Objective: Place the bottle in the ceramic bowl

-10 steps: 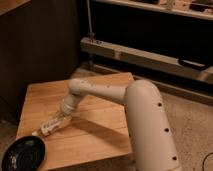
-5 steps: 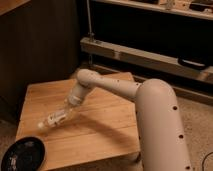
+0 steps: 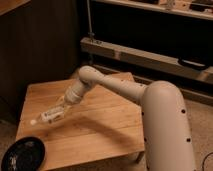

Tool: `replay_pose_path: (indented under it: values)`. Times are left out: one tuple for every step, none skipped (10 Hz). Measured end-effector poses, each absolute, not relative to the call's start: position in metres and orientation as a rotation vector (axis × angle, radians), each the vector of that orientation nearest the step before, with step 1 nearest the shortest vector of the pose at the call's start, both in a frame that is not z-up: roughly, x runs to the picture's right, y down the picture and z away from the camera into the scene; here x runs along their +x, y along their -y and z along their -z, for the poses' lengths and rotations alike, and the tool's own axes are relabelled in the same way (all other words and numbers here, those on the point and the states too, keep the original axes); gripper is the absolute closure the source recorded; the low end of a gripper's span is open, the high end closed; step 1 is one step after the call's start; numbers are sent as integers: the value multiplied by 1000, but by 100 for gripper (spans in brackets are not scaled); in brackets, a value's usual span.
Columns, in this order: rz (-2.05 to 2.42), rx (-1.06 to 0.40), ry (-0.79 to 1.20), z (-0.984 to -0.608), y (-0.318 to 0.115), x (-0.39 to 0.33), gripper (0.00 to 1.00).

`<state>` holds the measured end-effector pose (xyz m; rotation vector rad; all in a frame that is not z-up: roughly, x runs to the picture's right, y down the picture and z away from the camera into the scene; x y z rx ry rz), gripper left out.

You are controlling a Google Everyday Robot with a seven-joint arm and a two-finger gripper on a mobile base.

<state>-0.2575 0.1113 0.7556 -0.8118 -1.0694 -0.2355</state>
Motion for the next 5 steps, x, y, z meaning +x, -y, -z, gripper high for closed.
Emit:
replay_pose_path:
  values:
    - [272,-818,1122,-739,-114,-275,100]
    - [318,-830,1172,-723,-119,-292,100]
    - [376,-841,1227,-704,-124,-311,100]
    - [428,-854,1267,-690,-129,-326,100]
    - [541,-865,1324,-668,-137,-349,100]
